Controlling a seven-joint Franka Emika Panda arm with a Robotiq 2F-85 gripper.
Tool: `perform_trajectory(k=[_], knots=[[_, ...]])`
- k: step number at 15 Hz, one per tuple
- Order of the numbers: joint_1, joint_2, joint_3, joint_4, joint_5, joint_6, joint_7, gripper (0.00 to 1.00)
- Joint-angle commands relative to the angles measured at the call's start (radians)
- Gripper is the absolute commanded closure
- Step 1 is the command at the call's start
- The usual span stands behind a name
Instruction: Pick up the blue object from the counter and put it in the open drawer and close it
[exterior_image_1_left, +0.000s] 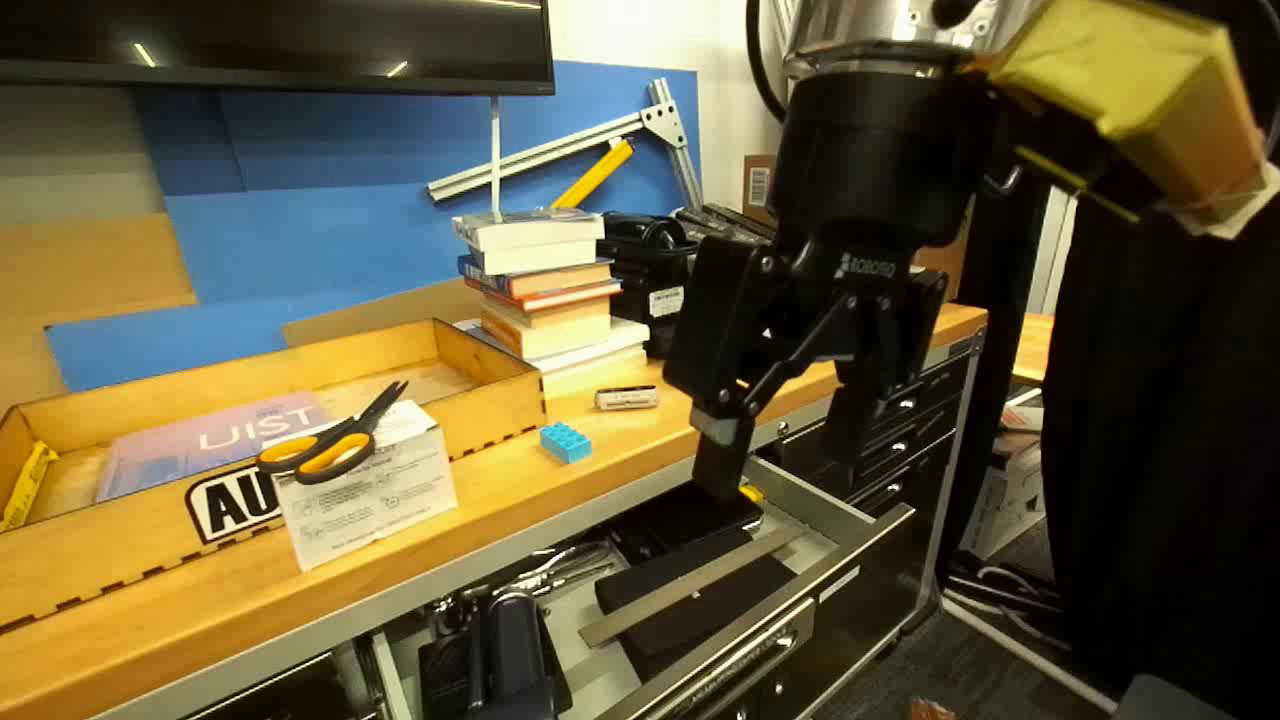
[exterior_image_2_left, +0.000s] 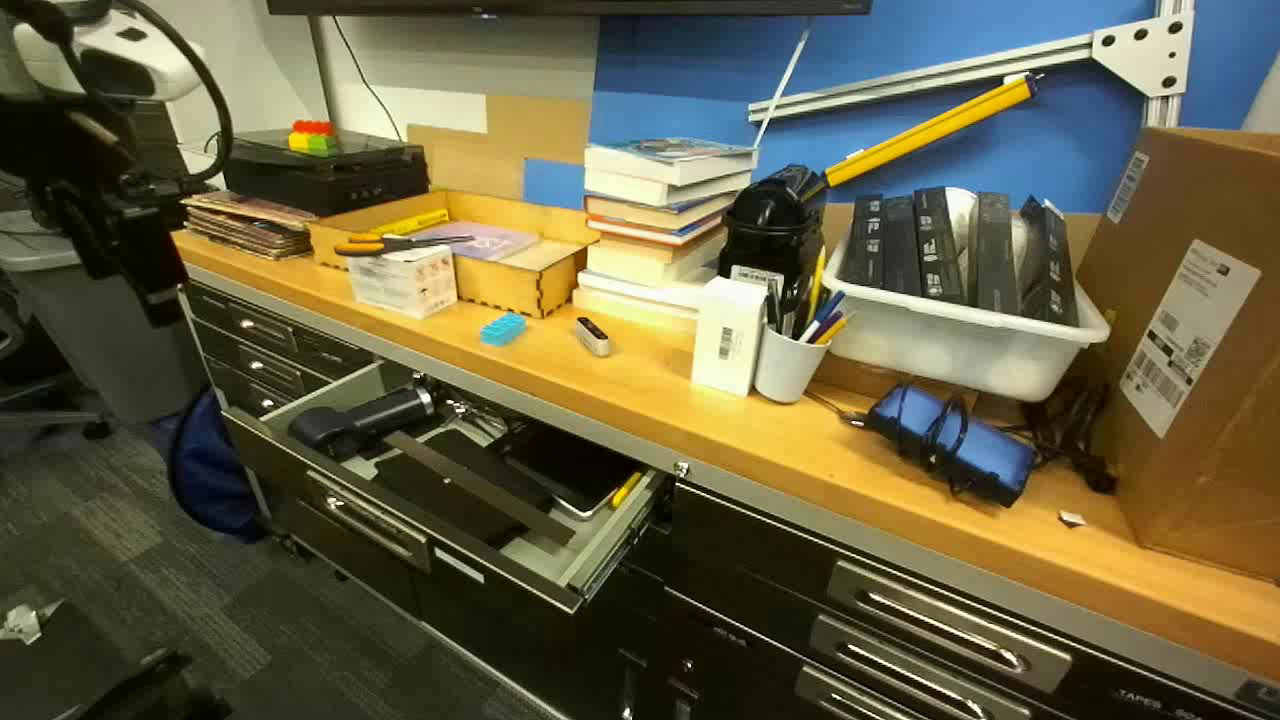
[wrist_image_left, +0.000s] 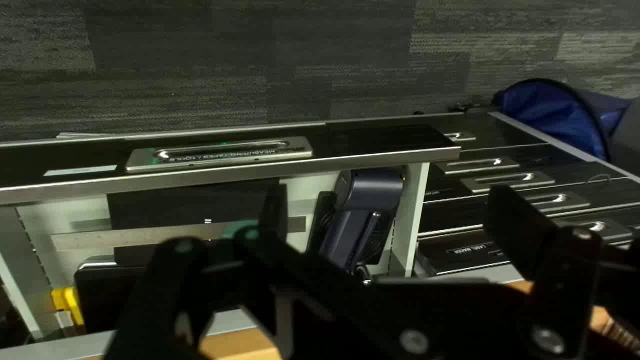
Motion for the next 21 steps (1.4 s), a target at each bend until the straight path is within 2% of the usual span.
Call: perform_trajectory(k=[1,5,6,8,11,15,17,21], knots=[[-0.008,-0.002,0.006,0.006,0.005,-0.004,-0.005,0.00],[-0.008,-0.006,0.006,0.010,0.005,-0.004,-0.005,0.00],[-0.049,0.068,0.039,0.042,-0.025,0.023,0.051,0.00],[-0.080,0.216,0.049,0.117,-0.049,0.095,0.060,0.00],[-0.118,0.359,0.068,0.217,-0.103,0.168,0.095,0.00],[-0.161,0.603,0.102,0.406,-0.251,0.256,0.205,0.00],[-0.162,0.723,0.102,0.504,-0.317,0.302,0.280,0.00],[-0.117,0.957,0.058,0.734,-0.434,0.285,0.366,0.00]])
